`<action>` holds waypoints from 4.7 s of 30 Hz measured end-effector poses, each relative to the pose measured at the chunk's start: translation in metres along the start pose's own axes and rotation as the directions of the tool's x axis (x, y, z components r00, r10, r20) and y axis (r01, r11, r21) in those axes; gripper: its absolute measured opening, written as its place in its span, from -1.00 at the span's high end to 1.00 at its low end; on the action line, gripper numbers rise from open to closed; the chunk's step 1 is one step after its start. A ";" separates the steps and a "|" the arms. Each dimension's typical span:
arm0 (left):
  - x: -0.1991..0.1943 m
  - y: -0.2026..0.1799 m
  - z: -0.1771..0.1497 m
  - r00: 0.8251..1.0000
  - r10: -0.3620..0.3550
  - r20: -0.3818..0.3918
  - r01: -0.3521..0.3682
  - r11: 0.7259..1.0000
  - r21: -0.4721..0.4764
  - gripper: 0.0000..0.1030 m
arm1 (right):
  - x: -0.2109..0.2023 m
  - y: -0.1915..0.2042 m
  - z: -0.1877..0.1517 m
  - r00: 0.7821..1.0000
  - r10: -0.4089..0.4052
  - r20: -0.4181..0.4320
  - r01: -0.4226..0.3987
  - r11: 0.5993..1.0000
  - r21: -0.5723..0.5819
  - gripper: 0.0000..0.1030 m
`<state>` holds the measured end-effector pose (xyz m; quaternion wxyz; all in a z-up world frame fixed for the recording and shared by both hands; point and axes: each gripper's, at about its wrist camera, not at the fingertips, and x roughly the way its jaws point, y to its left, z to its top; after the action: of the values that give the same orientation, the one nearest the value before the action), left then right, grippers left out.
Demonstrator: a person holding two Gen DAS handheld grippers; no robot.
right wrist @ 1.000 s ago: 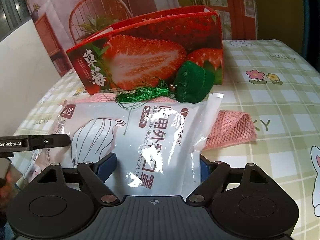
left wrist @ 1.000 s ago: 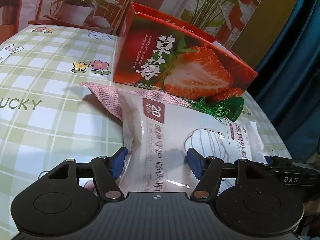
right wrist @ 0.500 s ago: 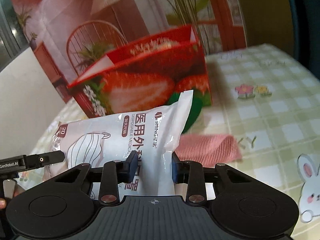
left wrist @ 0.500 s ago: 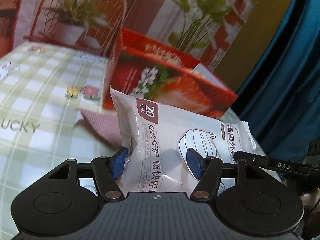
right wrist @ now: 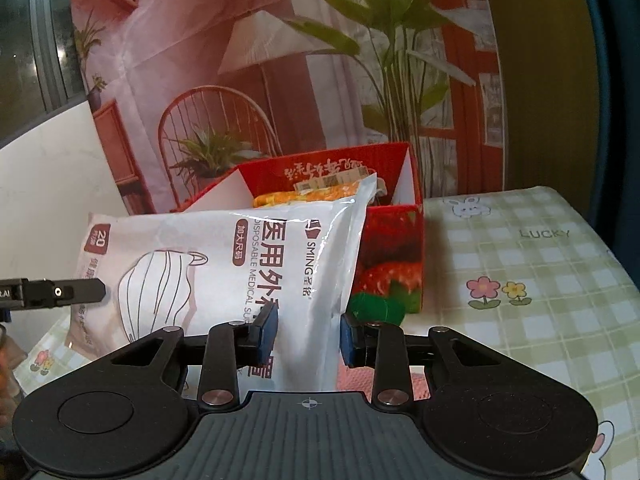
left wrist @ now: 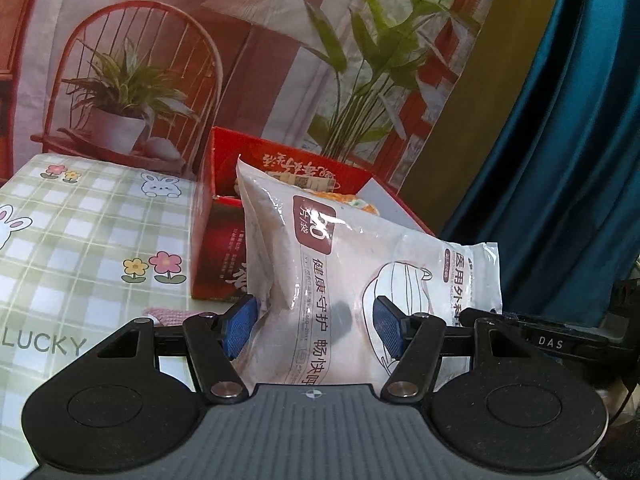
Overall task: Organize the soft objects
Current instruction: 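Lift the mask package with the left gripper and carry it over the red box, then lower the mask package into the red box and open the left gripper, then raise the left gripper out of the box toward the pink knitted cloth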
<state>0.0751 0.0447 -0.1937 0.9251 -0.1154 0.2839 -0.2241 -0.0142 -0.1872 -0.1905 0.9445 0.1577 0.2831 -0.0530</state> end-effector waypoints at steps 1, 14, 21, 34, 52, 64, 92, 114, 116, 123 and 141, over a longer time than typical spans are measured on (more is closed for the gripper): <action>0.001 -0.001 0.001 1.000 0.000 -0.004 0.000 1.000 0.002 -0.28 | 0.000 0.000 -0.001 1.000 -0.002 -0.002 0.002 1.000 0.002 0.43; 0.008 0.004 0.014 1.000 -0.008 -0.026 0.009 1.000 0.021 -0.28 | 0.003 -0.001 0.005 1.000 -0.002 0.008 0.002 1.000 0.001 0.45; 0.006 0.007 0.076 0.994 -0.050 0.097 0.045 0.998 0.047 -0.28 | 0.013 0.001 0.067 0.996 0.024 0.085 -0.017 0.996 -0.091 0.49; 0.081 0.007 0.122 0.995 0.011 0.099 -0.024 0.991 0.132 -0.25 | 0.093 -0.008 0.119 0.949 -0.017 0.314 0.129 0.931 -0.340 0.50; 0.120 0.013 0.104 0.999 -0.007 -0.051 0.013 0.992 0.125 -0.25 | 0.102 -0.047 0.077 0.981 -0.024 0.192 0.074 0.963 -0.258 0.57; 0.095 0.029 0.114 0.997 -0.016 0.070 0.012 0.998 0.062 -0.54 | 0.104 -0.047 0.071 0.989 0.004 0.148 0.035 0.966 -0.257 0.62; 0.094 0.033 0.113 0.998 0.003 0.059 -0.006 0.998 0.057 0.18 | 0.090 -0.063 0.140 0.985 0.043 0.166 -0.021 0.991 -0.132 0.81; 0.067 0.006 0.133 0.990 0.003 0.143 -0.017 0.996 0.090 0.34 | 0.089 -0.060 0.103 0.999 -0.002 0.049 0.014 0.974 -0.226 0.90; 0.079 -0.004 0.137 0.993 0.023 0.120 -0.037 0.992 0.119 0.39 | 0.085 -0.057 0.104 0.998 0.001 0.059 0.013 0.972 -0.236 0.90; 0.117 -0.005 0.122 0.996 0.085 0.015 -0.086 0.991 0.106 0.52 | 0.077 -0.051 0.103 0.998 0.012 0.068 0.007 0.961 -0.277 0.90; 0.117 -0.007 0.096 0.996 0.067 -0.066 -0.057 0.988 0.147 0.37 | 0.079 -0.036 0.090 0.997 -0.048 0.060 0.065 0.943 -0.326 0.71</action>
<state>0.2144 -0.0095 -0.1683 0.9269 -0.0311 0.3030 -0.2191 0.0920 -0.2516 -0.1725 0.9627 -0.0110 0.2679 -0.0363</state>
